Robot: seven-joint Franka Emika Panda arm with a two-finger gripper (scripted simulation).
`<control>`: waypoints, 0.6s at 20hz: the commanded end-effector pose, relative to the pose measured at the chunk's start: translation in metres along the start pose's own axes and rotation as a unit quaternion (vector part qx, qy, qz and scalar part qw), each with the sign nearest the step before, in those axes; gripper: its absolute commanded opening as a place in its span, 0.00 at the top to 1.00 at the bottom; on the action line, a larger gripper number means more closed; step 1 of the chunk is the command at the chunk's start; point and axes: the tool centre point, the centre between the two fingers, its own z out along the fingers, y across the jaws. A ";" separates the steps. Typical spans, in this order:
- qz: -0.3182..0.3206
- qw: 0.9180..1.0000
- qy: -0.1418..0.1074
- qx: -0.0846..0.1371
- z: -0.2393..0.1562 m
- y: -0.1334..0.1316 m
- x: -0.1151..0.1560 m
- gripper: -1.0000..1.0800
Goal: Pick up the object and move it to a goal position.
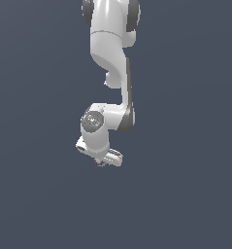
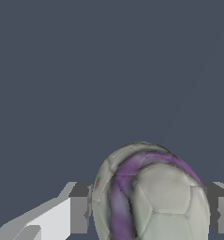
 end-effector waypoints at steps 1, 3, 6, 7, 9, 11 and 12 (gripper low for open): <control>0.000 1.000 0.000 0.000 -0.002 0.002 -0.001 1.00; 0.000 1.000 0.000 0.000 -0.004 0.004 -0.002 1.00; 0.000 1.000 0.000 0.000 -0.010 0.010 -0.006 1.00; 0.000 1.000 0.000 0.000 -0.012 0.013 -0.008 1.00; 0.000 1.000 0.000 0.000 -0.018 0.019 -0.012 1.00; 0.000 1.000 0.000 0.000 -0.025 0.026 -0.017 1.00; 0.000 1.000 0.000 0.000 -0.029 0.030 -0.020 1.00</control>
